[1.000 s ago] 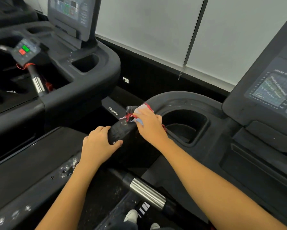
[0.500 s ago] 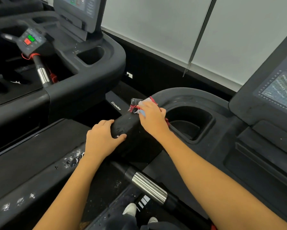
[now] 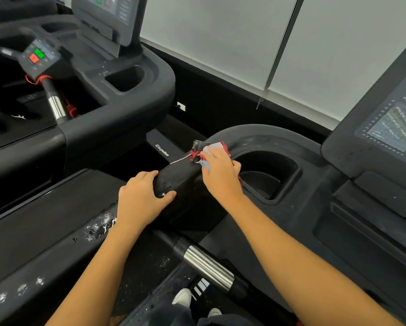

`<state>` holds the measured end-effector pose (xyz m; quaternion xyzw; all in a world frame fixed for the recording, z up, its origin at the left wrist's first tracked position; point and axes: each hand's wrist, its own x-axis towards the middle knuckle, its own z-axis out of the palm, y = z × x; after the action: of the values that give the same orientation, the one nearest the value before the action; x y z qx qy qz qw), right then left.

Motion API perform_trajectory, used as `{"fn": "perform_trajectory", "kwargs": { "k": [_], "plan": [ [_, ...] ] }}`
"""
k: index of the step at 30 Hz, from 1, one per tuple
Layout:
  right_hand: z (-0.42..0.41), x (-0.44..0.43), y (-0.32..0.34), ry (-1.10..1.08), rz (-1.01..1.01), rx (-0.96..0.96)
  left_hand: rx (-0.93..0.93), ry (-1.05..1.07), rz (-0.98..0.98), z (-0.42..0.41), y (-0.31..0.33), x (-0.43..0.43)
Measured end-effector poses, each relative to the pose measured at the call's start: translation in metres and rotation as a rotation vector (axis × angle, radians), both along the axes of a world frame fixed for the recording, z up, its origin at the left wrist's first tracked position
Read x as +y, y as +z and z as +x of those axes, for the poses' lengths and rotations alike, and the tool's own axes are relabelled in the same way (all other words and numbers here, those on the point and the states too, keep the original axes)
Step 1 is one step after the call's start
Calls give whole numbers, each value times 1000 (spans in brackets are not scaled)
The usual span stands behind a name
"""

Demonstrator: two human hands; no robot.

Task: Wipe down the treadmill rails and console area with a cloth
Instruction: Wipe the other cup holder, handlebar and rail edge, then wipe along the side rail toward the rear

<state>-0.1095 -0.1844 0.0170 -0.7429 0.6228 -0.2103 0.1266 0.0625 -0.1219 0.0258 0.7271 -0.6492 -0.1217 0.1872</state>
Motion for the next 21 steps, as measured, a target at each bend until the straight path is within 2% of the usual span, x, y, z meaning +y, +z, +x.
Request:
{"fn": "perform_trajectory", "kwargs": {
  "k": [2, 7, 14, 21],
  "plan": [
    [8, 8, -3, -52, -10, 39, 1, 0, -3, 0, 0, 0],
    [17, 41, -19, 25, -166, 133, 3, -1, 0, 0, 0, -1],
    [3, 18, 2, -75, -68, 237, 24, -7, 18, 1, 2, 1],
    [-3, 33, 7, 46, -43, 285, 21, -5, 21, 0, 2, 0]
  ]
}}
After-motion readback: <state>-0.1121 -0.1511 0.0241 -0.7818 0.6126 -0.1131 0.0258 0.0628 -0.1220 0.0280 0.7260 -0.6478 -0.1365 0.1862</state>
